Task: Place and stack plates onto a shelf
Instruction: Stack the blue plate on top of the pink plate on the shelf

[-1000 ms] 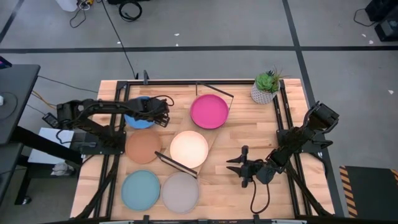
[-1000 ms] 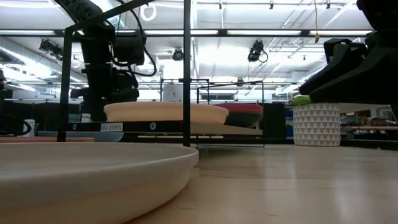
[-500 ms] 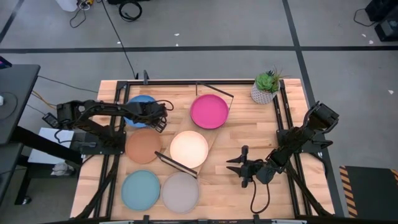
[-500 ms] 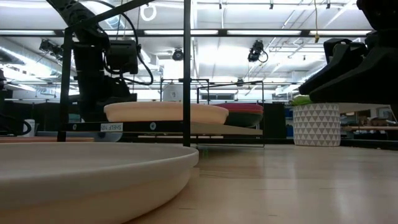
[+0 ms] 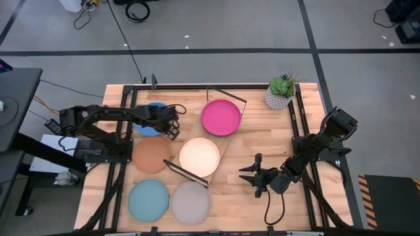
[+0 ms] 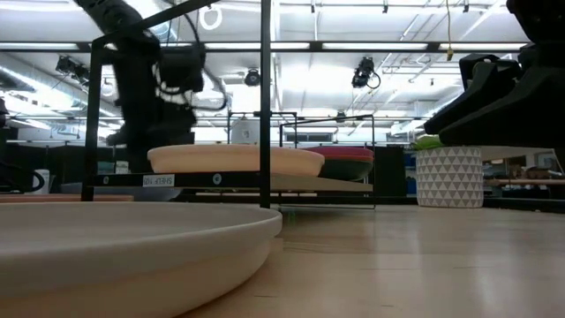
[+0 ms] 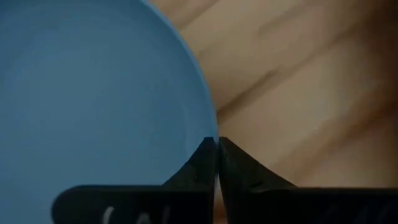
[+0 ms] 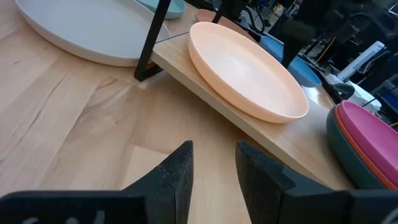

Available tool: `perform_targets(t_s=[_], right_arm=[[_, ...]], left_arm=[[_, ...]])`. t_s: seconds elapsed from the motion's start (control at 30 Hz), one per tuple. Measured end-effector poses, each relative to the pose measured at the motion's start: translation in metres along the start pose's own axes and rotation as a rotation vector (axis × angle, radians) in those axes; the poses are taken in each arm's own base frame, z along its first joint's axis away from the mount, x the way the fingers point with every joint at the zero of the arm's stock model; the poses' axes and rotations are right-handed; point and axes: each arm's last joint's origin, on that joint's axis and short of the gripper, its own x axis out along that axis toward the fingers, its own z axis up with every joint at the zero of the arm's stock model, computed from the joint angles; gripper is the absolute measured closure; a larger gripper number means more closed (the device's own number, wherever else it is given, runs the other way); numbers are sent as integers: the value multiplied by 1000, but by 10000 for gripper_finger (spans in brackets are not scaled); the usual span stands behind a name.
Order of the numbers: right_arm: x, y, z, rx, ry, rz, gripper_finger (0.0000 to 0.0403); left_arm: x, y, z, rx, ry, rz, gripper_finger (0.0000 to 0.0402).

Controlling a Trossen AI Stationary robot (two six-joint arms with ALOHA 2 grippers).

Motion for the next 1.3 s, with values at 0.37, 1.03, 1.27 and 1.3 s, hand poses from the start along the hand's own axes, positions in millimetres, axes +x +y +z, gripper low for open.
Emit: perform_targets(t_s=[0.37, 1.03, 1.27, 1.3], right_arm=[[0, 0, 0, 2, 2, 0, 277], [0, 0, -1, -4, 4, -6, 277], [0, 0, -1, 4, 9, -7, 277], [-1, 0, -1, 7, 10, -5, 277]], left_arm=[[-91, -40, 55, 56, -142, -209, 391], [-115, -188, 80, 724, -190, -296, 391], [-91, -211, 97, 941, -183, -221, 391], [-86, -210, 100, 955, -175, -214, 391]])
